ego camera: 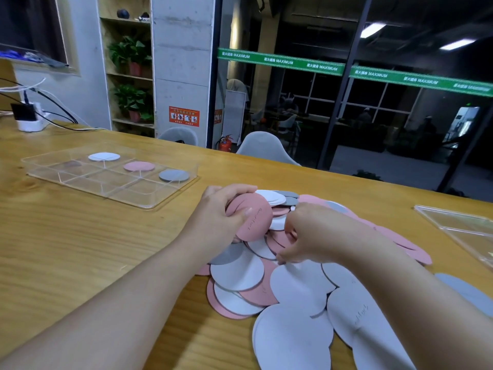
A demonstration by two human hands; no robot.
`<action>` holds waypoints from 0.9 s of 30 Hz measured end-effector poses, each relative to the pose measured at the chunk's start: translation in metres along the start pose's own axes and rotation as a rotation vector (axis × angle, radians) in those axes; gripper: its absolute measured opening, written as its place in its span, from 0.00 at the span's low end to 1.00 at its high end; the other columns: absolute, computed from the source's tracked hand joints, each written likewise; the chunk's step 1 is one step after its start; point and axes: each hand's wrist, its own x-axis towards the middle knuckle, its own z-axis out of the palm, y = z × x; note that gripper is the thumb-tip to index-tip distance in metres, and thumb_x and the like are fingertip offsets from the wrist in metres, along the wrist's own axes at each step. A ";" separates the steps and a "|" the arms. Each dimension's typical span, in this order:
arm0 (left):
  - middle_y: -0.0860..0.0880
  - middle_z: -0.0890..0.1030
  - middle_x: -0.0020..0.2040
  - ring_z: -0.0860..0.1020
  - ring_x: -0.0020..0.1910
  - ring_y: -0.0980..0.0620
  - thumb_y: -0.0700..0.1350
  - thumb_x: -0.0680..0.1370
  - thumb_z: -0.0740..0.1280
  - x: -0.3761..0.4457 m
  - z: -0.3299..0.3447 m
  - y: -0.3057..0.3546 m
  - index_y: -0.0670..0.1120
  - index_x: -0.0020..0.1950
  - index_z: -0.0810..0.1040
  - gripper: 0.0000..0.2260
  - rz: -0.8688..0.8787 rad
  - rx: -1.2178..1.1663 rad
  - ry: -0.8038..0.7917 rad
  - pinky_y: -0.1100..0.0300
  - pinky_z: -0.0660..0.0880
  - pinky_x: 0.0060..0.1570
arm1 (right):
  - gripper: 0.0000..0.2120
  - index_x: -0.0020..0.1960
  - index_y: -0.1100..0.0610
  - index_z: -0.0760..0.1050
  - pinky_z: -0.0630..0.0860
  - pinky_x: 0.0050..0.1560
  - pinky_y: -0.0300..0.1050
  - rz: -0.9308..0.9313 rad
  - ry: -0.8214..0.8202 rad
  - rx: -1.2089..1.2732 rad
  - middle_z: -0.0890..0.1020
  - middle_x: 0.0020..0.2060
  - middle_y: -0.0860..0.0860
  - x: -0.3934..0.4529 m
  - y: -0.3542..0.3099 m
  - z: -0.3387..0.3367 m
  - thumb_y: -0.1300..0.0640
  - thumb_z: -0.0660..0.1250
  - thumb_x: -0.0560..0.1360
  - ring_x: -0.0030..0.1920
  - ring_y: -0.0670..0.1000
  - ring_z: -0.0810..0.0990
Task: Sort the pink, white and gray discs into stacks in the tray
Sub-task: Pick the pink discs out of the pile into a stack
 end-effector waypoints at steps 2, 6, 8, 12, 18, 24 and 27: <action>0.53 0.67 0.54 0.72 0.53 0.56 0.42 0.77 0.66 0.000 0.000 0.001 0.66 0.53 0.75 0.16 -0.011 -0.019 0.007 0.57 0.81 0.35 | 0.17 0.28 0.56 0.63 0.58 0.27 0.42 -0.002 0.005 -0.008 0.66 0.28 0.51 -0.002 -0.003 -0.004 0.49 0.64 0.70 0.28 0.51 0.63; 0.53 0.68 0.56 0.72 0.52 0.57 0.42 0.77 0.66 0.004 0.000 -0.001 0.66 0.52 0.76 0.16 -0.033 -0.011 0.068 0.51 0.81 0.44 | 0.16 0.30 0.56 0.61 0.58 0.27 0.41 0.012 0.008 -0.056 0.65 0.29 0.51 -0.005 -0.012 -0.006 0.56 0.58 0.75 0.28 0.48 0.62; 0.52 0.68 0.56 0.72 0.54 0.53 0.41 0.76 0.66 0.004 -0.001 -0.002 0.66 0.50 0.76 0.17 -0.032 -0.025 0.098 0.50 0.81 0.43 | 0.15 0.31 0.56 0.61 0.58 0.26 0.41 0.011 0.023 -0.105 0.65 0.30 0.50 -0.005 -0.018 -0.002 0.57 0.58 0.75 0.28 0.48 0.62; 0.51 0.69 0.58 0.73 0.54 0.51 0.41 0.76 0.66 0.006 -0.002 -0.003 0.66 0.51 0.76 0.17 -0.018 -0.024 0.130 0.48 0.80 0.46 | 0.16 0.31 0.56 0.60 0.58 0.26 0.40 0.011 0.054 -0.189 0.65 0.29 0.50 0.004 -0.019 0.002 0.61 0.60 0.76 0.28 0.48 0.63; 0.52 0.67 0.55 0.71 0.54 0.52 0.39 0.76 0.65 0.007 -0.005 0.000 0.65 0.47 0.76 0.17 -0.035 0.001 0.166 0.47 0.79 0.47 | 0.15 0.32 0.57 0.67 0.60 0.28 0.43 -0.010 0.156 0.117 0.70 0.29 0.52 -0.003 0.013 -0.017 0.54 0.59 0.76 0.31 0.51 0.67; 0.49 0.69 0.59 0.75 0.53 0.46 0.40 0.77 0.63 0.010 -0.009 0.003 0.62 0.44 0.77 0.15 -0.072 -0.047 0.095 0.58 0.78 0.29 | 0.11 0.34 0.53 0.74 0.62 0.29 0.37 -0.099 0.175 0.479 0.71 0.27 0.46 -0.006 0.023 -0.024 0.56 0.65 0.76 0.29 0.46 0.67; 0.49 0.69 0.59 0.74 0.54 0.51 0.44 0.78 0.65 0.005 -0.006 0.004 0.62 0.48 0.77 0.11 -0.010 -0.052 -0.008 0.61 0.78 0.29 | 0.04 0.41 0.52 0.78 0.73 0.38 0.41 -0.052 0.256 0.635 0.79 0.34 0.47 0.004 0.018 -0.009 0.55 0.68 0.74 0.35 0.47 0.76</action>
